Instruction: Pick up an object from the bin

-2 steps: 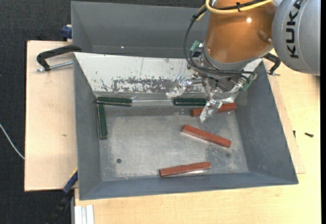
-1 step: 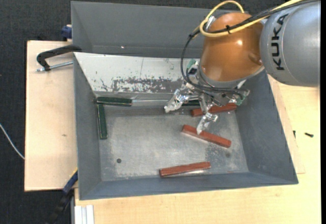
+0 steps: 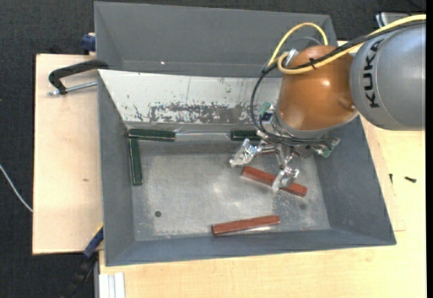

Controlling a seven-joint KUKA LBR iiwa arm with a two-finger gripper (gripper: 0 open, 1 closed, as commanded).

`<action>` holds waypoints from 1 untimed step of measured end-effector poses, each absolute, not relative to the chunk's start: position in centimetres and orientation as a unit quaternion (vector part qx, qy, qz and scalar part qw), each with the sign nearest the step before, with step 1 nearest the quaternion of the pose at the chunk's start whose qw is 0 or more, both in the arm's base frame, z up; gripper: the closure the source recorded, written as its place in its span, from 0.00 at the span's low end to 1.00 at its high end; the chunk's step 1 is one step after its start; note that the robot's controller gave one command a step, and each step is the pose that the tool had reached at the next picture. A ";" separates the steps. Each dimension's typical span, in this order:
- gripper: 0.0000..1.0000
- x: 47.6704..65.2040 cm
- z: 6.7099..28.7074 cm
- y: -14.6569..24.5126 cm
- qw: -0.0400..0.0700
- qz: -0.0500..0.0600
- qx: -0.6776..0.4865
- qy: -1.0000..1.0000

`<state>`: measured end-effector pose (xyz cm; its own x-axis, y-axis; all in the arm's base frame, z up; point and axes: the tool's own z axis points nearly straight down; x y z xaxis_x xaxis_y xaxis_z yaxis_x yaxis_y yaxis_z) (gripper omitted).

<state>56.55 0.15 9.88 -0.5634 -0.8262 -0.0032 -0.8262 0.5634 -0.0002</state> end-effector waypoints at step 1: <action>0.00 55.1 8.3 -0.4 0.001 0.000 -0.503 0.864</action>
Offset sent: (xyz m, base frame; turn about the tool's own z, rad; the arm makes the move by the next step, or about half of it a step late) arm 0.0342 -0.0600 -0.0288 -0.1417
